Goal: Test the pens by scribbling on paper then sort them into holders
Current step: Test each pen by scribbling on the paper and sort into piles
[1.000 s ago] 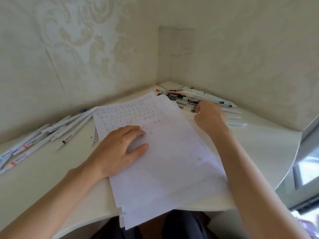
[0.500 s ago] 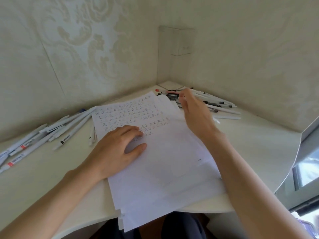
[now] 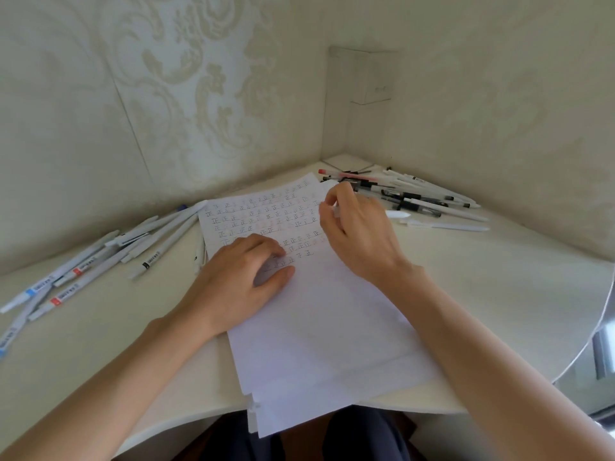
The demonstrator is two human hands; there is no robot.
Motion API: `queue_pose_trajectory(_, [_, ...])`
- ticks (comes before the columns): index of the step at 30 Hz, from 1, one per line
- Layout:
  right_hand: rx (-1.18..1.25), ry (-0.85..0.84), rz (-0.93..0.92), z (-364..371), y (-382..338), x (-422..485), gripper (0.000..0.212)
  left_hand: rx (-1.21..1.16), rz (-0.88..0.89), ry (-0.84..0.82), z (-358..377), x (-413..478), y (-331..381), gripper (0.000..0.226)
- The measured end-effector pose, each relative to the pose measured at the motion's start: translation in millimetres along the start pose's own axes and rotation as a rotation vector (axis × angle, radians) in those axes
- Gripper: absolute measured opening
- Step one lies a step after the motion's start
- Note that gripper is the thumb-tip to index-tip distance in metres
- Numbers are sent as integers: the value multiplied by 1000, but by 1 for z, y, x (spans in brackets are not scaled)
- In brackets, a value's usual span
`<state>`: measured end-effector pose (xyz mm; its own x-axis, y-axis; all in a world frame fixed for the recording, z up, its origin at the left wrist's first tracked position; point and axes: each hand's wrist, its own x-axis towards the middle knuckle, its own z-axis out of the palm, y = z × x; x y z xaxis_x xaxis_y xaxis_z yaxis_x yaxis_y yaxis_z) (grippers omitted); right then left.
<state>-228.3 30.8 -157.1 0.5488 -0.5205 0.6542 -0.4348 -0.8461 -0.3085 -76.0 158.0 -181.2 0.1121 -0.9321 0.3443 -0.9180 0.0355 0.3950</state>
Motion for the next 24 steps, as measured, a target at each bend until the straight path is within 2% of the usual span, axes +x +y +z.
queue_pose_trajectory(3, [173,-6,-99,-2,-7,-1,42,14,-4,-10,0,1,1,58])
queue_pose_trajectory(7, [203,258,-230,0,-10,0,26,9,-17,-19,-1,0,-1,59])
queue_pose_trajectory(9, [319,242,-143,-6,-10,1,33,13,-25,-25,-1,-1,-2,60])
queue_pose_trajectory(10, [377,228,-40,-10,-11,0,38,15,-29,-27,-2,-1,-1,60])
queue_pose_trajectory(13, [696,129,439,-15,-14,1,57,24,-47,-13,-3,-1,0,51])
queue_pose_trajectory(15, [838,28,610,-14,-12,4,57,21,-61,-1,-4,-1,0,42])
queue_pose_trajectory(19, [753,-102,586,-4,-5,3,17,21,-51,-13,-2,-1,-1,36])
queue_pose_trajectory(21, [735,-130,571,1,-5,0,17,22,-55,-20,-2,-1,-1,40])
queue_pose_trajectory(24, [808,-185,564,4,-7,-1,11,1,-4,-62,-2,-1,0,56])
